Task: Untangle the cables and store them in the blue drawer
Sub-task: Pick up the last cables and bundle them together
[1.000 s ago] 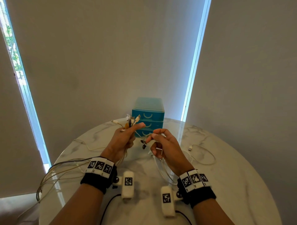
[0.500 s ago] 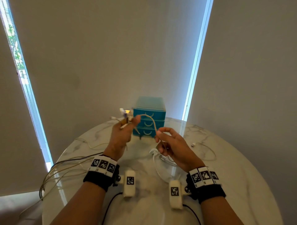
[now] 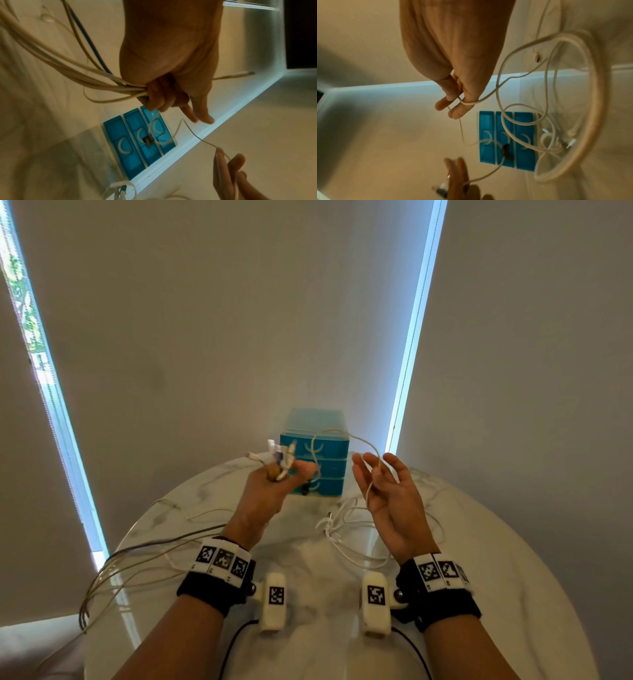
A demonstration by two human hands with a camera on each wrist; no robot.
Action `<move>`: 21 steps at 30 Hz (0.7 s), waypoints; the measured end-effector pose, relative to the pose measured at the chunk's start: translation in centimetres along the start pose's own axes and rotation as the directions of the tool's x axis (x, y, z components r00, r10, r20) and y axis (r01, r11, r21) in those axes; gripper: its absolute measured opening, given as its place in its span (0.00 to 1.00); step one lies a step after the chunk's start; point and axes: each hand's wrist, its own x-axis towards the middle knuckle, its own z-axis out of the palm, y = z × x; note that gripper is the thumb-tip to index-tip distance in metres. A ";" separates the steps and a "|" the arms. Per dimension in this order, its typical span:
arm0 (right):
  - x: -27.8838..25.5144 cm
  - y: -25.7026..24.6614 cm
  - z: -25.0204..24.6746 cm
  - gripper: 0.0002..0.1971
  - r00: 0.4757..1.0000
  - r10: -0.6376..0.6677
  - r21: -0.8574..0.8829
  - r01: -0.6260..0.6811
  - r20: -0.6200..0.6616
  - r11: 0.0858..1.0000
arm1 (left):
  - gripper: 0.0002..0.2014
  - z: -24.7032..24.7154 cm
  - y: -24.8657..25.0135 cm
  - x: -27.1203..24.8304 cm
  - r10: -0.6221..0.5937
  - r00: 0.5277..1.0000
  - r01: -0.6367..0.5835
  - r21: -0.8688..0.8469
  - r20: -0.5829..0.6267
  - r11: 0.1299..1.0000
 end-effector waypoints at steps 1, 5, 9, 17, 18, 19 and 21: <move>0.0 0.0 0.1 0.13 1.000 0.008 0.048 -0.008 0.006 0.999 | 0.09 0.6 0.3 -0.3 -0.003 0.997 -0.002 0.064 0.082 0.998; -0.3 0.5 1.2 0.13 0.997 0.038 0.040 -0.041 0.068 0.998 | 0.09 2.2 0.4 -0.8 -0.016 0.925 -0.096 0.274 0.380 0.957; -0.4 0.7 1.7 0.15 0.992 0.034 0.053 -0.040 0.119 0.998 | 0.11 2.4 -0.1 -0.7 0.008 0.921 -0.137 0.304 0.390 0.943; -0.3 1.1 1.4 0.17 0.997 0.022 0.000 -0.022 0.077 1.000 | 0.07 3.3 0.3 -1.1 0.066 0.936 -0.172 0.288 0.345 0.942; -0.4 0.9 1.4 0.14 0.998 0.015 -0.038 -0.012 0.068 0.999 | 0.06 3.1 0.4 -1.1 0.079 0.947 -0.169 0.273 0.311 0.947; -0.3 0.8 1.3 0.09 0.998 0.018 -0.087 -0.014 0.054 0.996 | 0.06 2.7 0.5 -1.0 0.091 0.961 -0.156 0.245 0.260 0.957; -0.4 0.4 1.1 0.11 0.997 0.068 -0.172 -0.060 0.043 0.983 | 0.07 1.9 1.0 -0.8 0.126 0.985 -0.142 0.130 0.118 0.981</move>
